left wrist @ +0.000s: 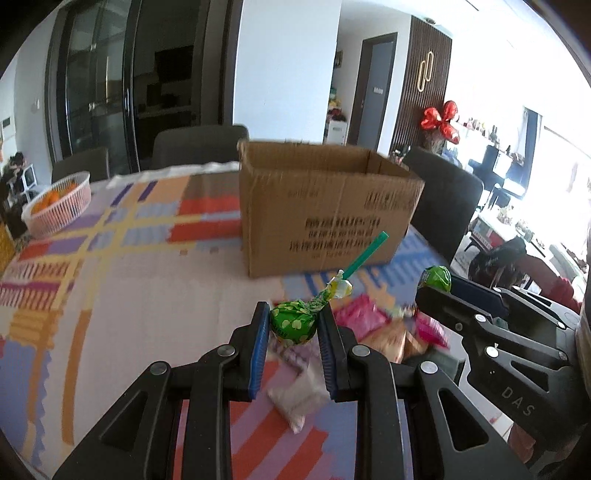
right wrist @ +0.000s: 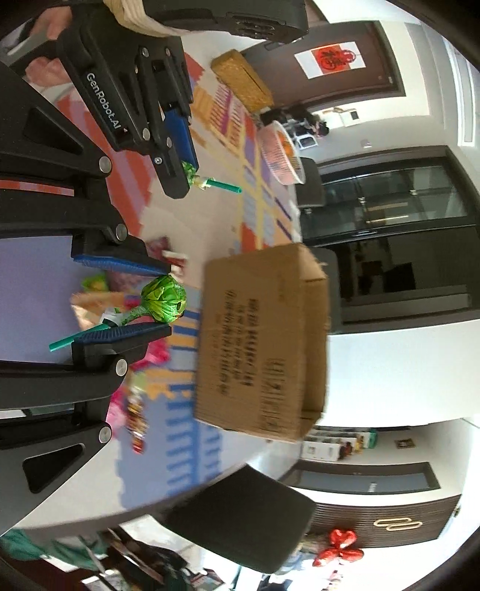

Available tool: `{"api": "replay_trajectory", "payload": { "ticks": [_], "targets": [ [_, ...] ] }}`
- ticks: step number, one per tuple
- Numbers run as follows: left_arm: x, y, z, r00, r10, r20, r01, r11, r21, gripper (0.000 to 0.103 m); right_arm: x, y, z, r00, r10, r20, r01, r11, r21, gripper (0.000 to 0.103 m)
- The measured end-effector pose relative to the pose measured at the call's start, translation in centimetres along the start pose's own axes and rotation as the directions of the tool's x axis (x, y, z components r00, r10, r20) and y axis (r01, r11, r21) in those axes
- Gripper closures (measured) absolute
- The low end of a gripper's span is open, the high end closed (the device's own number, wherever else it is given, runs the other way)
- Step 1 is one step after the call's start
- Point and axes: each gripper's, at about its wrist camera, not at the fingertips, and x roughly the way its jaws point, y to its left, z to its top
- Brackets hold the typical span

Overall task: Organize snacks
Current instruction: 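Lift the green lollipop with the left tool and drop it into the box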

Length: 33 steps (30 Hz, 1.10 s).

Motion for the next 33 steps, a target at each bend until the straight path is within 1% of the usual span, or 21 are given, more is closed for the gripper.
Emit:
{"api": "replay_trajectory", "payload": {
  "ticks": [7,10,13,19,22,27,29,33],
  "targets": [
    [0.5,-0.4,4.6,0.999,-0.011,0.038,0.01,1.0,0.016,0.077,0.2,-1.3,4.6,0.998,-0.001,0.067,0.003,1.0,-0.024,0.076],
    [0.9,-0.3,6.7,0.998,-0.011,0.056,0.009,1.0,0.023,0.077,0.3,-1.7,6.2,0.997,0.001,0.083,0.001,1.0,-0.024,0.076],
    [1.4,-0.3,8.5,0.998,-0.002,0.069,-0.001,0.999,0.036,0.077,0.8,-2.1,7.8,0.995,-0.014,0.1,0.016,1.0,-0.023,0.076],
    [3.0,-0.1,11.8,0.997,0.002,0.077,-0.007,0.998,0.062,0.077,2.2,-3.5,11.1,0.993,-0.027,0.113,0.029,1.0,-0.011,0.076],
    [4.0,0.0,13.2,0.997,0.01,0.072,-0.015,0.997,0.071,0.077,3.2,-4.3,13.0,0.993,-0.039,0.112,0.04,0.999,-0.013,0.076],
    [5.9,0.5,15.2,0.998,0.005,0.056,-0.009,0.998,0.066,0.077,4.9,-5.3,15.0,0.995,-0.037,0.092,0.038,0.999,-0.003,0.076],
    [6.9,0.7,15.8,0.999,0.001,0.042,-0.004,0.998,0.065,0.077,6.1,-5.7,15.9,0.995,-0.05,0.081,0.05,0.999,0.001,0.076],
    [8.9,1.0,16.6,1.0,-0.007,0.007,0.007,0.998,0.058,0.077,7.7,-6.7,16.9,0.997,-0.047,0.06,0.046,0.999,0.028,0.076]
  ]
}}
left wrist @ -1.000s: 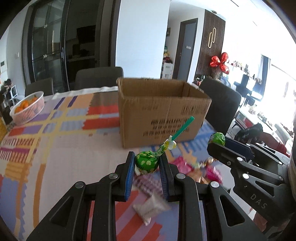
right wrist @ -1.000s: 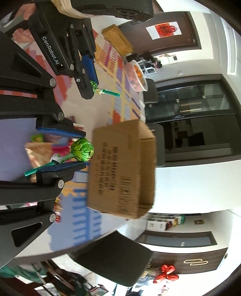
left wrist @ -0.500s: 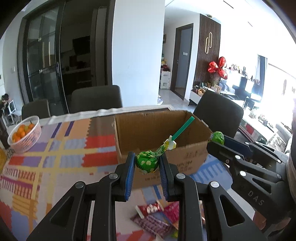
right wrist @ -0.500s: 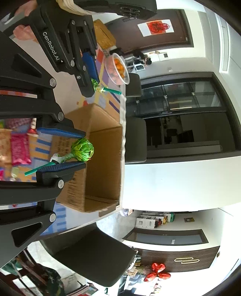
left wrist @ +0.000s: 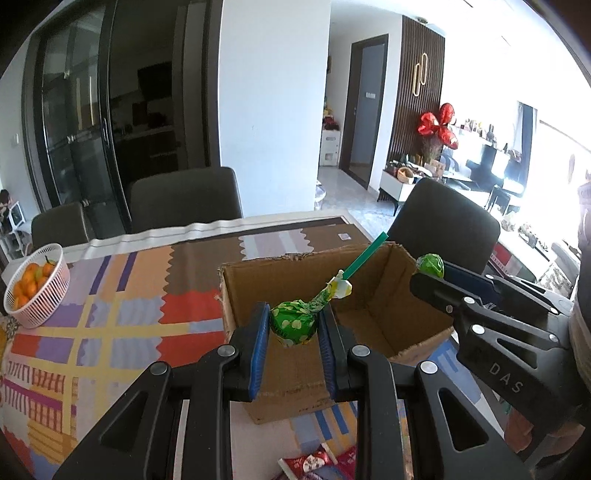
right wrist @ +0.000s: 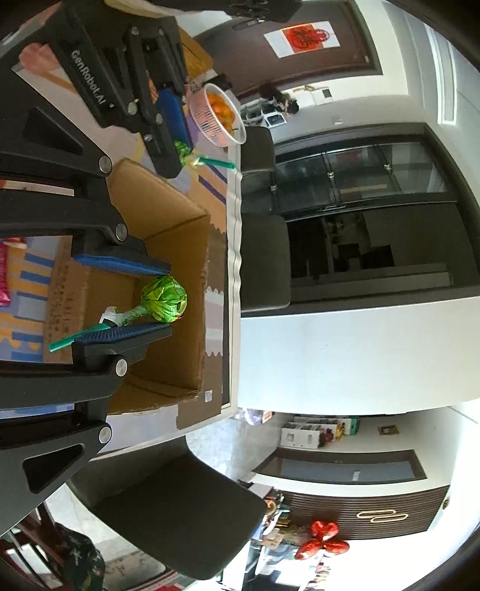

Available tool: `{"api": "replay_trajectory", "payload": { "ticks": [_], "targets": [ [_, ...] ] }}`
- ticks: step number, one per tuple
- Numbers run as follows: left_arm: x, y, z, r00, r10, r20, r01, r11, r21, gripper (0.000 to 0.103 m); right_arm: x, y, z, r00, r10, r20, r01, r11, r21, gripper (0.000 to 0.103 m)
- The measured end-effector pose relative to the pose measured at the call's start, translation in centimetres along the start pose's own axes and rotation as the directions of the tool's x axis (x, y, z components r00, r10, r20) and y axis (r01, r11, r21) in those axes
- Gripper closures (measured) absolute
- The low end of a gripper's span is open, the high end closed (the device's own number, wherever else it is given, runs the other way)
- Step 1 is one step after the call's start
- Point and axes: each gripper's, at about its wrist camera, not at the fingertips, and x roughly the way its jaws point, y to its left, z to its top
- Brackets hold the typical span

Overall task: Organize snacks
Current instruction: 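Lift the green lollipop with the left tool and drop it into the box, then move the left tool back down to the white wrapped snack bar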

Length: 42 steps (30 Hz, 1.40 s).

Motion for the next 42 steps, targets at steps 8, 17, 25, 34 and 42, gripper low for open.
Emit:
{"api": "replay_trajectory", "payload": {
  "ticks": [8,17,25,34,42],
  "targets": [
    [2.2,0.1,0.2,1.0,0.022,-0.021,-0.023,1.0,-0.011,0.062,3.0,-1.0,0.7,0.999,-0.011,-0.045,0.011,1.0,-0.008,0.066],
    [-1.0,0.0,-1.6,0.999,0.048,0.025,-0.048,0.999,-0.008,0.042,0.8,-0.6,-1.3,0.997,-0.072,-0.017,0.072,0.997,-0.029,0.047],
    [-6.0,-1.4,-3.7,0.996,0.049,0.072,-0.052,0.998,0.041,0.035,-4.0,0.7,-2.8,0.997,-0.066,0.028,0.067,0.996,-0.06,0.038],
    [-10.4,-2.2,-7.5,0.995,0.026,0.1,-0.032,0.998,0.057,0.03,-9.2,2.1,-5.6,0.994,-0.07,0.083,0.075,0.995,-0.06,0.03],
    [-12.5,-2.4,-10.9,0.994,0.046,0.101,-0.052,0.996,0.065,0.024,-11.2,2.7,-8.6,0.993,-0.077,0.092,0.079,0.997,-0.013,0.024]
  ]
}}
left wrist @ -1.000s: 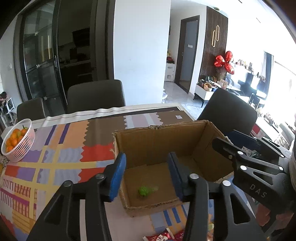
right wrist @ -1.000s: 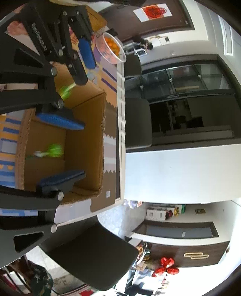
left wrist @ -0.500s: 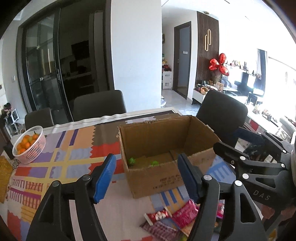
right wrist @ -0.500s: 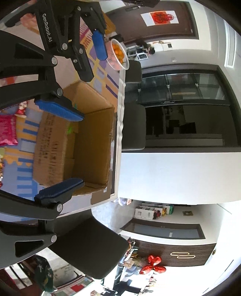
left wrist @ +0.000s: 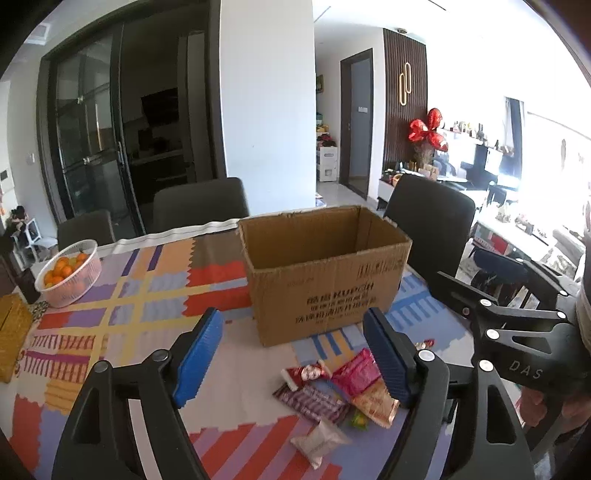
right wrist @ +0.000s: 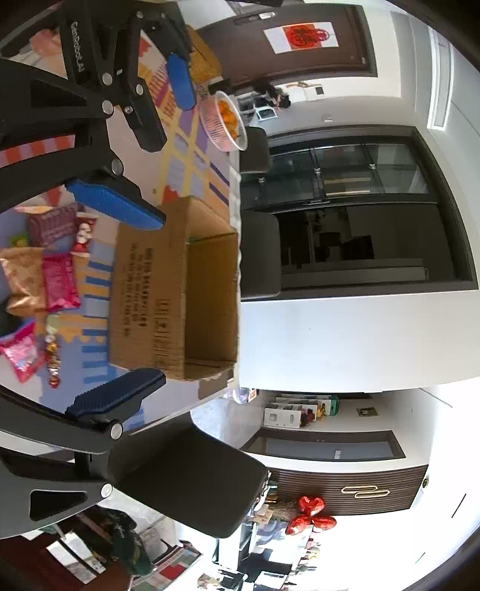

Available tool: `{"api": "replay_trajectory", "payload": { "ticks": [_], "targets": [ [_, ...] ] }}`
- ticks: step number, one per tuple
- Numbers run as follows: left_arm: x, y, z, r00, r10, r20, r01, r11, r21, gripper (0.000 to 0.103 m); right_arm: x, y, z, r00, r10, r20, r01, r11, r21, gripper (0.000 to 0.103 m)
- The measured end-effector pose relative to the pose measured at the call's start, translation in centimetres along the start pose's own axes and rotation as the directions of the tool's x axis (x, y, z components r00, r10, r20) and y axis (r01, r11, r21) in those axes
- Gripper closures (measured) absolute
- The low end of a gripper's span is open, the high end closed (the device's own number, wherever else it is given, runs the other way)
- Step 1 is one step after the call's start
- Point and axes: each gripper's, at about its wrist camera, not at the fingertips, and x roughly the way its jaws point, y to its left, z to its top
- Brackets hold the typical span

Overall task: Organize snacks
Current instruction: 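Move the left tool back down to the white wrapped snack bar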

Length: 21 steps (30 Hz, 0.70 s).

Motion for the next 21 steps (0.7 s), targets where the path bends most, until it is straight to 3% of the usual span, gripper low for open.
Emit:
{"api": "replay_trajectory", "payload": {
  "ticks": [9,21],
  "targets": [
    [-0.4,-0.2,-4.5,0.996,-0.023,-0.081,0.022,1.0,-0.012,0.022,-1.0,1.0,-4.2,0.997,0.013,-0.07,-0.013,1.0,-0.002,0.024],
    [2.1,-0.5,-9.7,0.968,-0.068,-0.243,0.06,0.997,-0.043,0.022,1.2,1.3,-9.8,0.971,0.04,-0.237,-0.034,0.999,0.03,0.024]
  ]
}}
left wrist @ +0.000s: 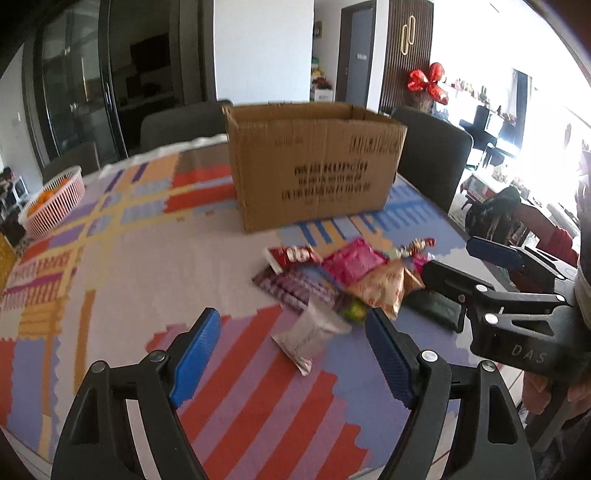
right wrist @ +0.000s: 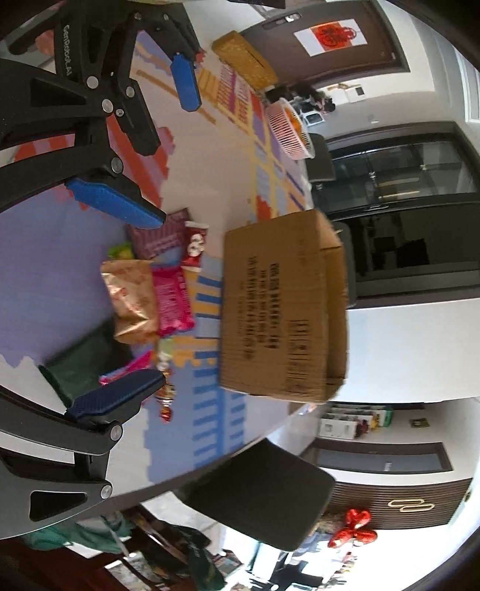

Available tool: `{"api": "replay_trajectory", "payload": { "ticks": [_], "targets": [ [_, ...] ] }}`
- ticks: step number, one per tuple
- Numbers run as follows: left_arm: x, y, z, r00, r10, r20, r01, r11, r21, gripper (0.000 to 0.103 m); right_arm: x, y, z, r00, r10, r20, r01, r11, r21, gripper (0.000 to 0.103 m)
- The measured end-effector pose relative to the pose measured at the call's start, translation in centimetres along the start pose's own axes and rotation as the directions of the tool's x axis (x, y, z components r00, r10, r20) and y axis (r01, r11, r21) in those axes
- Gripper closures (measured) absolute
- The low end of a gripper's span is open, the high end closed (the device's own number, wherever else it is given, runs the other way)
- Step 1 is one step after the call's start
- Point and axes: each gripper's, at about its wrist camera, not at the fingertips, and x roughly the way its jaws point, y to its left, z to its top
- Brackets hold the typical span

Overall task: Organize snacks
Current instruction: 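Move the left tool back down to the white wrapped snack bar, then grasp the white snack bar with the left tool while the right tool grasps the gold biscuit bag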

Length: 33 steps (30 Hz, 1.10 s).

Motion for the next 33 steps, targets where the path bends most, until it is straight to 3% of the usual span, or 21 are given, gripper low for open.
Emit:
{"api": "replay_trajectory", "payload": {
  "ticks": [13,21,28,33],
  "targets": [
    [4.9,0.4,-2.1,0.993,-0.033,-0.113,0.032,0.999,-0.013,0.023,3.3,-1.3,-2.5,0.994,-0.019,-0.111,0.028,0.996,0.084,0.024],
    [6.6,0.3,-2.6,0.993,-0.034,-0.11,0.034,0.999,0.0,0.023,4.9,-1.9,-2.7,0.992,-0.017,-0.123,0.032,0.992,0.121,0.024],
    [7.9,0.4,-2.3,0.99,-0.059,-0.126,0.059,0.998,-0.01,0.036,6.5,-2.1,-2.6,0.988,0.03,-0.15,-0.008,0.989,0.147,0.025],
    [8.7,0.8,-2.1,0.986,-0.091,-0.14,0.085,0.995,-0.048,0.044,7.8,-2.1,-2.6,0.983,0.051,-0.178,-0.022,0.987,0.16,0.033]
  ]
}}
